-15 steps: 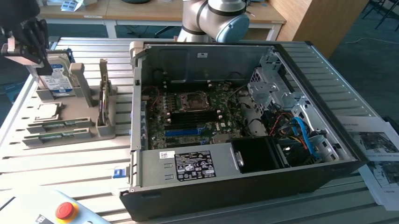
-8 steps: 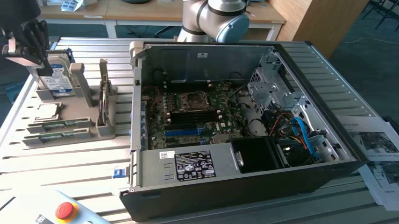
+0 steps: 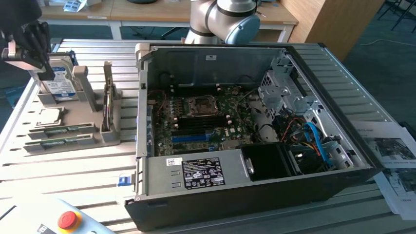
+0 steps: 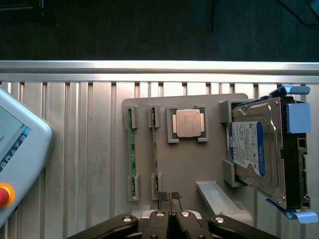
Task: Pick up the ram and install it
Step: 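Pick up the ram and move it above insertion slot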
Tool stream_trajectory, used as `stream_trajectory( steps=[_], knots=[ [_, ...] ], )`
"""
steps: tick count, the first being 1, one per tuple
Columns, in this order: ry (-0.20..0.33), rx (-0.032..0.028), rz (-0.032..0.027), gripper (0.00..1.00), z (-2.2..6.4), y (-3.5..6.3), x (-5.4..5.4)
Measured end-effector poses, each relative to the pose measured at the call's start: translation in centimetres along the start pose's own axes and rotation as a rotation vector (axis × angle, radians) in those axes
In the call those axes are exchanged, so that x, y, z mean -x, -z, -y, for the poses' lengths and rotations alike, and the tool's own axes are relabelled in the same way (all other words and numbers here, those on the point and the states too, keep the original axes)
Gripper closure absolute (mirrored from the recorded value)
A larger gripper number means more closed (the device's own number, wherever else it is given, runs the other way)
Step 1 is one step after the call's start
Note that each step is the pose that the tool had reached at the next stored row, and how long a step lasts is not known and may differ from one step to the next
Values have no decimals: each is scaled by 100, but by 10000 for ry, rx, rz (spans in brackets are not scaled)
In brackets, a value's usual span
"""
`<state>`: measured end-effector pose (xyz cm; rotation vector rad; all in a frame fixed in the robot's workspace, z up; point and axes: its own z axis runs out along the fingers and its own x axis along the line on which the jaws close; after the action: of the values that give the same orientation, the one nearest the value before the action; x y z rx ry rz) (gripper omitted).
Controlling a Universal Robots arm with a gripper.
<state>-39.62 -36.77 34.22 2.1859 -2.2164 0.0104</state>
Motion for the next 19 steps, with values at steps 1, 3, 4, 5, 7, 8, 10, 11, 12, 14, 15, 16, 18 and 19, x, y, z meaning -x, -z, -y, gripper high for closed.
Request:
stream_trajectory(
  steps=[1, 3, 4, 5, 7, 8, 10, 11, 12, 14, 15, 16, 18, 19],
  knots=[
    [4, 0, 0, 90, 0, 0, -10],
    [9, 0, 0, 90, 0, -1, -37],
    [11, -1, 0, 90, 1, -1, -50],
    [14, 0, 0, 90, 1, -1, -64],
    [18, 0, -1, 90, 1, -2, -89],
    [18, 0, 0, 90, 1, -2, -91],
    [17, 0, 0, 90, 2, -2, -91],
    [17, 0, 0, 90, 1, -2, -91],
    [17, 0, 0, 90, 2, -2, -91],
    [17, 0, 0, 90, 1, -2, -91],
    [17, 0, 0, 90, 1, -2, -91],
    [17, 0, 0, 89, 1, -2, -91],
    [17, 0, 0, 83, 1, -2, -91],
    [17, 0, 0, 83, 1, -2, -91]
  ],
)
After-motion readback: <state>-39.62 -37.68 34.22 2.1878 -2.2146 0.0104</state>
